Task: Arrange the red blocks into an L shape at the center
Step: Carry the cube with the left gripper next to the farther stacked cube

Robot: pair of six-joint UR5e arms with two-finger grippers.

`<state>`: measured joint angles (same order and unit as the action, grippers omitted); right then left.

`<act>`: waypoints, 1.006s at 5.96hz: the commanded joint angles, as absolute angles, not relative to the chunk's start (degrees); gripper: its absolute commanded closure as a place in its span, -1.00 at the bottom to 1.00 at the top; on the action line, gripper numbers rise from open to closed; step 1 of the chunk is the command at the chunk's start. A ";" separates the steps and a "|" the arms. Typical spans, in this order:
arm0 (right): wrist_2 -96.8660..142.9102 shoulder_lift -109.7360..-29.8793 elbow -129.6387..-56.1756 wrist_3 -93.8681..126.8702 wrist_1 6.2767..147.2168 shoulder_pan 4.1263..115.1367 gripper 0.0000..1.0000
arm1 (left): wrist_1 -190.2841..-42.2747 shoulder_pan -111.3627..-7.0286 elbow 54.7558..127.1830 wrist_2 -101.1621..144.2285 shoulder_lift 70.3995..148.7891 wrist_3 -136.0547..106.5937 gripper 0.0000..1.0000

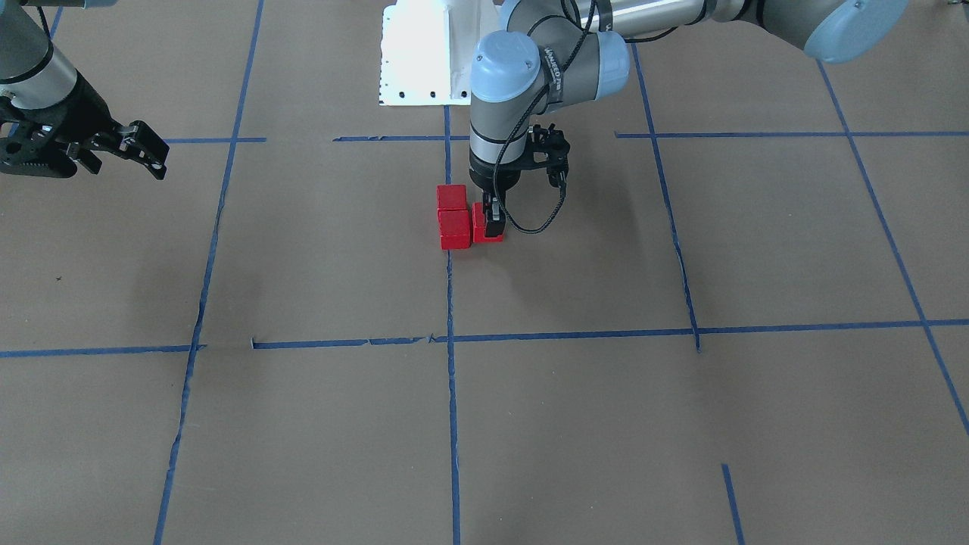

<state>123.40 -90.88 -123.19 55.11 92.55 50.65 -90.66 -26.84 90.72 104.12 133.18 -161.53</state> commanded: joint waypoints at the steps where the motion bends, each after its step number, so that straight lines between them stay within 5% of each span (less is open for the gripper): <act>1: 123.40 -90.88 -123.22 55.11 92.55 50.71 -1.00 | -90.70 -26.81 90.18 104.06 133.42 -161.63 0.95; 6: 123.40 -90.88 -122.87 55.02 92.55 50.63 -1.00 | -90.79 -26.63 88.60 104.15 134.29 -161.54 0.87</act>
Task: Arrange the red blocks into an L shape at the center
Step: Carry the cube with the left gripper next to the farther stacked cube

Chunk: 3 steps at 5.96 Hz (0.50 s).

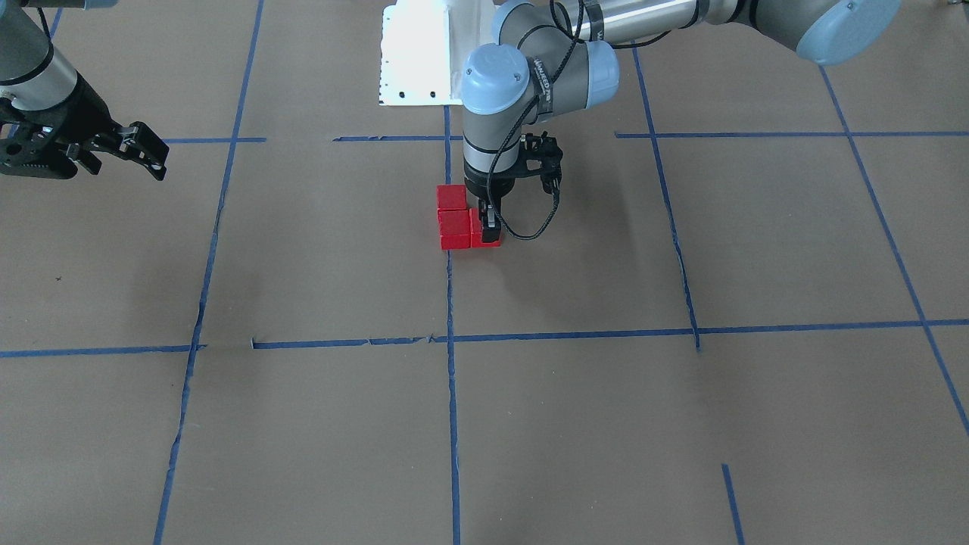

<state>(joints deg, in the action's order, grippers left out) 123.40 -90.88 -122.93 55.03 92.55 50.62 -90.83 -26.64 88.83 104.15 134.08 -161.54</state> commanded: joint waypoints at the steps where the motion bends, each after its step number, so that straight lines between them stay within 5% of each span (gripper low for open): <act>1: 123.40 -90.88 -122.87 54.93 92.55 50.63 -1.00 | -90.88 -26.54 88.51 104.15 134.30 -161.54 0.66; 2: 123.40 -90.88 -122.78 54.93 92.55 50.63 -1.00 | -91.31 -26.54 88.42 104.15 134.30 -161.80 -0.98; 3: 123.40 -90.88 -122.78 54.93 92.55 50.63 -1.00 | -91.67 -26.54 88.24 104.15 134.21 -163.02 -1.00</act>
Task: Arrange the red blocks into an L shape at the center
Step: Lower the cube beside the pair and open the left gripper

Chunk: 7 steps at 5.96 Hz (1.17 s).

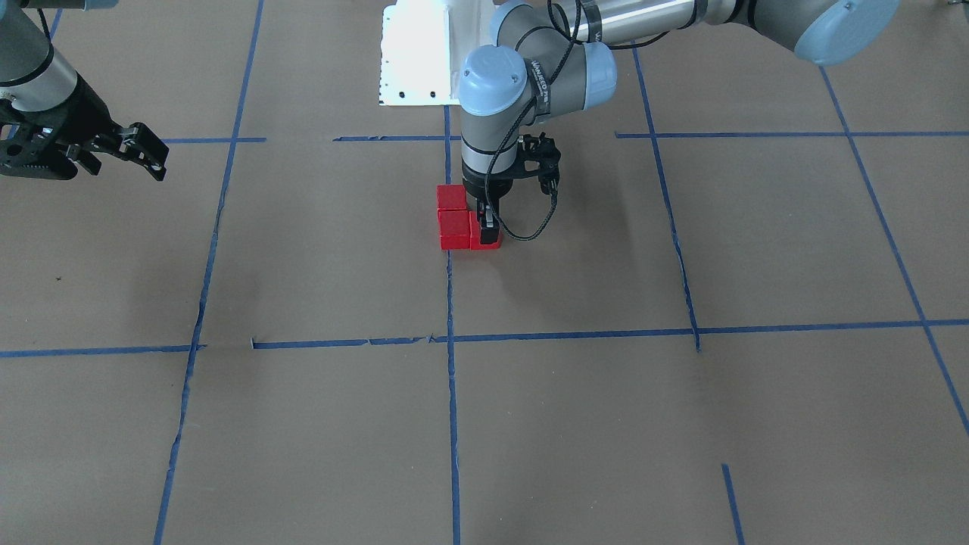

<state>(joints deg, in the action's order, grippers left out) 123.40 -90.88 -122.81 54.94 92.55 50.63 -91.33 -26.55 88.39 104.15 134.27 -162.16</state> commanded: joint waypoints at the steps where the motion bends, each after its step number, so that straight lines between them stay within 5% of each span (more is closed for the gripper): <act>1: 123.40 -90.88 -122.78 54.93 92.55 50.63 -1.00 | -92.02 -26.46 88.24 104.15 134.30 -163.12 -1.00; 3: 123.40 -90.79 -122.87 54.93 92.55 50.63 -1.00 | -91.50 -26.63 90.68 103.98 134.12 -162.43 -1.00; 7: 132.84 -90.62 -116.58 41.91 92.64 64.36 -1.00 | -82.53 -29.08 113.95 104.68 121.51 -121.55 -1.00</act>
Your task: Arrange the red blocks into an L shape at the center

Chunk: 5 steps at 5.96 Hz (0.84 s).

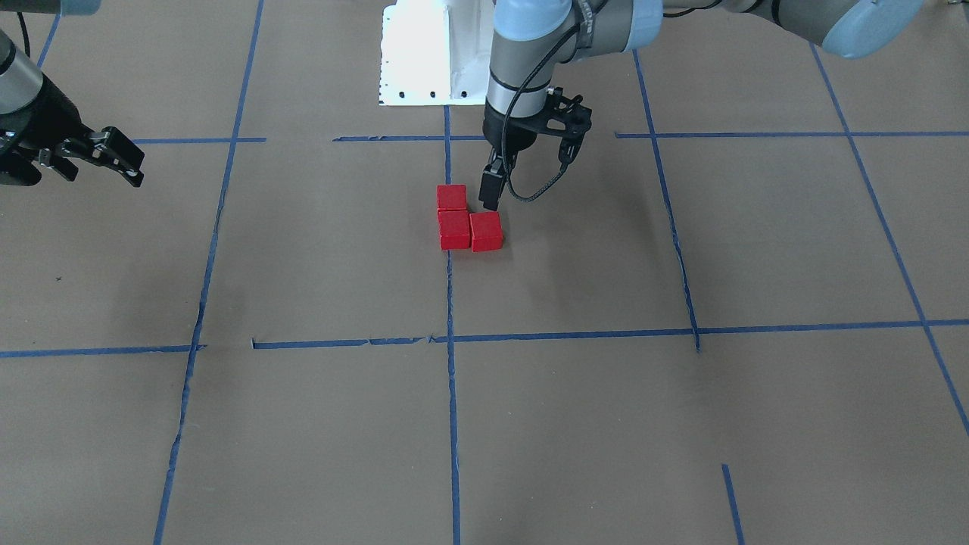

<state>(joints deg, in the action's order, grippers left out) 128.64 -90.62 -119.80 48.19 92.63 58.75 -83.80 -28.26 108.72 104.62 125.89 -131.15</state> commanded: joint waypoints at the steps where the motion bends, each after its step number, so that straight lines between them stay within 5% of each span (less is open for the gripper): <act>1: 133.24 -90.62 -113.50 35.31 93.07 69.90 -1.00 | -82.62 -33.36 115.12 108.16 118.16 -111.11 -1.00; 3: 133.42 -90.27 -105.33 22.65 92.90 77.66 -1.00 | -83.76 -40.66 122.74 114.60 105.35 -86.17 -1.00; 5: 133.94 -90.96 -101.70 12.97 93.16 82.76 -1.00 | -83.67 -48.38 122.96 118.80 98.91 -70.21 -1.00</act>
<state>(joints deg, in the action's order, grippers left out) 133.60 -90.56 -103.52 18.18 93.02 79.86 -83.47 -44.06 122.51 116.14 102.68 -78.32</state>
